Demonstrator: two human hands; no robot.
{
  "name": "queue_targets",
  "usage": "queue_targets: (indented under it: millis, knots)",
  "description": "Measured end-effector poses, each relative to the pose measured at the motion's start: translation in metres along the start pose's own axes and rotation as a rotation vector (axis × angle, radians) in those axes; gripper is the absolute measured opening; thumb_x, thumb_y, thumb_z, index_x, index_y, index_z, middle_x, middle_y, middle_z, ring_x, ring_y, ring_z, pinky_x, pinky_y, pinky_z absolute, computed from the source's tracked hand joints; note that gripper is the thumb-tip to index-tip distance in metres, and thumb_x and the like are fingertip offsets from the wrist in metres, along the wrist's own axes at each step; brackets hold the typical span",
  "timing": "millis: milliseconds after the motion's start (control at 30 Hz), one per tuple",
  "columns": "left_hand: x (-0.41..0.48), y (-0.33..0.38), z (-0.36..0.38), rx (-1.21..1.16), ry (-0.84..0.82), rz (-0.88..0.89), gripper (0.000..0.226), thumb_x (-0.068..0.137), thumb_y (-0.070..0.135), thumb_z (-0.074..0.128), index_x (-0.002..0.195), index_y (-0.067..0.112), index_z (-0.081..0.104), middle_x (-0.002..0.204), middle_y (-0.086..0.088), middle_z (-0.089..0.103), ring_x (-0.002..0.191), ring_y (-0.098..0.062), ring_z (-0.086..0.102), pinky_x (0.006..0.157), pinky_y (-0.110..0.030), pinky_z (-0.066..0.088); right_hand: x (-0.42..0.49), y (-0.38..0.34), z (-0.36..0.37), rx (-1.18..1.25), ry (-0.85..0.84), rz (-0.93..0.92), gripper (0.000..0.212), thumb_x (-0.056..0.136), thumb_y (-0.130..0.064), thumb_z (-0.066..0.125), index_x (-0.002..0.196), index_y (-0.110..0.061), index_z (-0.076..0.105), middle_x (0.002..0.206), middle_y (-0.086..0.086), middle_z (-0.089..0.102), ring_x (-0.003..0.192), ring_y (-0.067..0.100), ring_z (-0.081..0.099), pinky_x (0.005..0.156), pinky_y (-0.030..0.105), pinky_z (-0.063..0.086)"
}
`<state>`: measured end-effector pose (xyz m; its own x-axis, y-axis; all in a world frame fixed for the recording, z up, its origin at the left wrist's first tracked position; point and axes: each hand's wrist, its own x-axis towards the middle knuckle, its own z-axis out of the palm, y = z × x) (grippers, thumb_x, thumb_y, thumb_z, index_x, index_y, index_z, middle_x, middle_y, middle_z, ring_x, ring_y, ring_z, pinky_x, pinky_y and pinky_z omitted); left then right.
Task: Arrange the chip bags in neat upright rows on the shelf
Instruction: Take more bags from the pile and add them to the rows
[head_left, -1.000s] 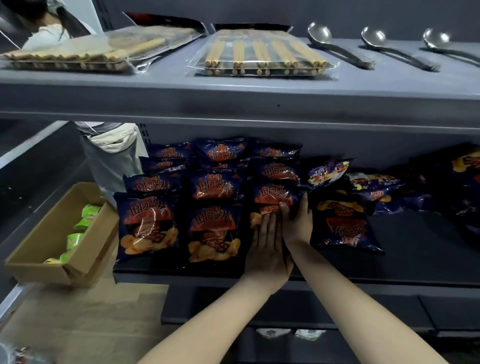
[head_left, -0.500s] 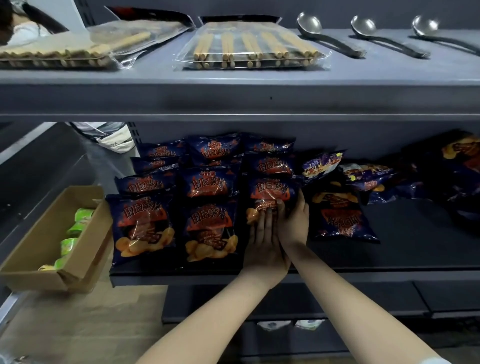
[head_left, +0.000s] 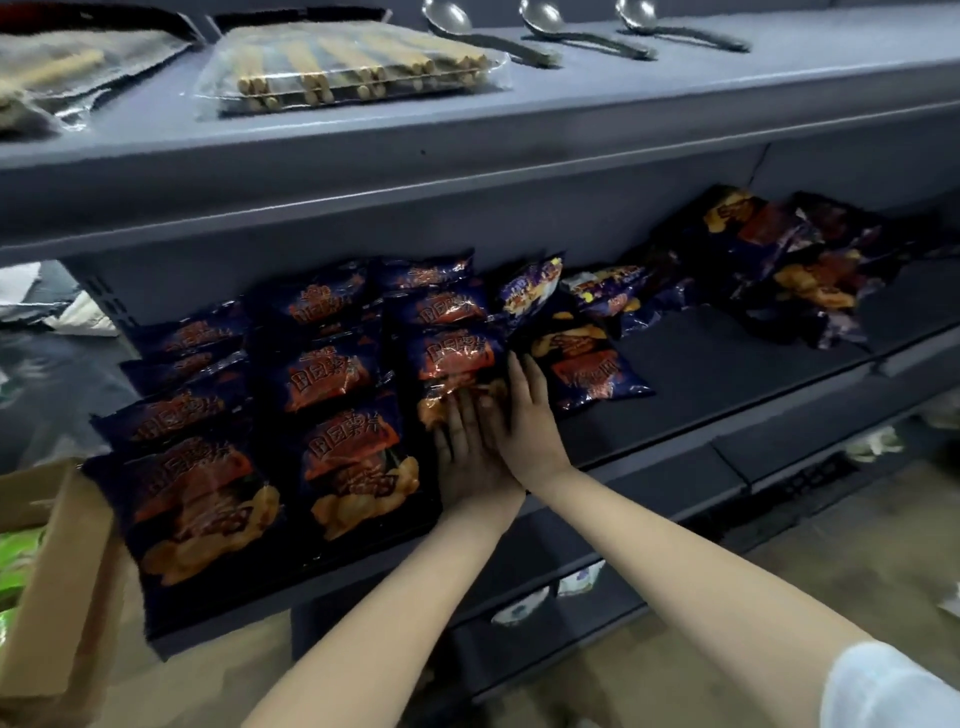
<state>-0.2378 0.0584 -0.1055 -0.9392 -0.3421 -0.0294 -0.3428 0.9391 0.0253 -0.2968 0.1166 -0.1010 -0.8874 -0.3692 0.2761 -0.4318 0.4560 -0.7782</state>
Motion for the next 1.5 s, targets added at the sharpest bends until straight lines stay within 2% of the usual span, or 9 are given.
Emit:
queue_targets:
  millis: [167, 267, 400, 533, 700, 900, 1033, 1233, 1500]
  knots:
    - [-0.006, 0.007, 0.002, 0.038, 0.105, 0.1, 0.077, 0.097, 0.046, 0.024, 0.142, 0.001, -0.02, 0.148, -0.019, -0.032, 0.138, -0.035, -0.025, 0.113, -0.049, -0.008, -0.017, 0.018, -0.048, -0.178, 0.037, -0.131, 0.056, 0.097, -0.032, 0.048, 0.147, -0.025, 0.025, 0.157, -0.002, 0.014, 0.136, 0.019, 0.032, 0.103, 0.028, 0.036]
    - [-0.005, 0.005, 0.001, 0.112, 0.146, 0.145, 0.076, 0.098, 0.043, 0.02, 0.138, -0.003, -0.024, 0.144, -0.022, -0.036, 0.137, -0.036, -0.028, 0.112, -0.049, -0.011, -0.011, 0.02, -0.077, -0.251, 0.092, -0.169, 0.052, 0.096, -0.027, 0.05, 0.144, -0.016, 0.033, 0.155, 0.006, 0.021, 0.133, 0.026, 0.039, 0.1, 0.039, 0.044]
    - [0.002, 0.004, -0.004, 0.25, 0.246, 0.26, 0.081, 0.098, 0.043, 0.022, 0.132, -0.007, -0.033, 0.138, -0.026, -0.043, 0.127, -0.04, -0.04, 0.105, -0.052, -0.022, -0.005, 0.026, -0.111, -0.312, 0.153, -0.167, 0.051, 0.096, -0.026, 0.051, 0.143, -0.014, 0.036, 0.154, 0.006, 0.022, 0.114, 0.031, 0.056, 0.088, 0.034, 0.05]
    - [0.008, 0.009, -0.018, 0.217, 0.292, 0.309, 0.089, 0.094, 0.05, 0.029, 0.135, -0.003, -0.03, 0.145, -0.022, -0.035, 0.134, -0.037, -0.032, 0.106, -0.051, -0.022, -0.009, 0.052, -0.136, -0.394, 0.157, -0.126, 0.054, 0.095, -0.026, 0.051, 0.145, -0.013, 0.033, 0.154, 0.012, 0.02, 0.137, 0.03, 0.032, 0.103, 0.045, 0.041]
    - [0.013, 0.025, -0.033, 0.119, 0.361, 0.354, 0.078, 0.094, 0.05, 0.02, 0.142, 0.0, -0.016, 0.153, -0.02, -0.017, 0.14, -0.035, -0.02, 0.113, -0.048, -0.013, -0.012, 0.085, -0.141, -0.431, 0.089, 0.013, 0.066, 0.092, -0.033, 0.057, 0.147, -0.014, 0.027, 0.154, 0.019, 0.014, 0.143, 0.036, 0.015, 0.111, 0.051, 0.029]
    - [0.033, 0.044, -0.032, 0.163, 0.358, 0.376, 0.081, 0.094, 0.055, 0.021, 0.145, -0.002, -0.007, 0.155, -0.02, -0.007, 0.143, -0.033, -0.008, 0.115, -0.046, -0.011, 0.021, 0.092, -0.139, -0.512, -0.134, -0.131, 0.078, 0.083, -0.036, 0.061, 0.149, -0.026, 0.02, 0.158, 0.009, 0.003, 0.145, 0.028, 0.0, 0.117, 0.053, 0.009]
    - [0.057, 0.075, -0.031, 0.162, 0.323, 0.39, 0.081, 0.093, 0.058, 0.019, 0.146, 0.0, 0.0, 0.156, -0.018, 0.0, 0.144, -0.03, -0.001, 0.115, -0.043, -0.009, 0.038, 0.111, -0.155, -0.557, -0.273, -0.288, 0.073, 0.085, -0.043, 0.051, 0.149, -0.032, 0.016, 0.159, -0.004, -0.005, 0.145, 0.02, -0.008, 0.115, 0.04, -0.006]
    - [0.089, 0.115, -0.023, 0.091, 0.22, 0.331, 0.078, 0.093, 0.057, 0.019, 0.148, 0.004, 0.0, 0.157, -0.015, -0.002, 0.144, -0.028, -0.004, 0.115, -0.04, -0.007, 0.056, 0.143, -0.179, -0.659, -0.454, -0.243, 0.068, 0.094, -0.054, 0.032, 0.151, -0.024, 0.009, 0.159, 0.001, 0.011, 0.146, 0.017, 0.002, 0.116, 0.037, -0.005]
    - [0.087, 0.114, -0.01, 0.1, 0.207, 0.314, 0.093, 0.085, 0.066, 0.024, 0.148, 0.002, 0.0, 0.156, -0.018, -0.004, 0.144, -0.03, -0.005, 0.117, -0.044, -0.002, 0.047, 0.168, -0.179, -0.559, -0.362, -0.286, 0.06, 0.097, -0.053, 0.027, 0.15, -0.027, 0.016, 0.157, -0.008, 0.016, 0.145, 0.009, 0.0, 0.113, 0.025, -0.011]
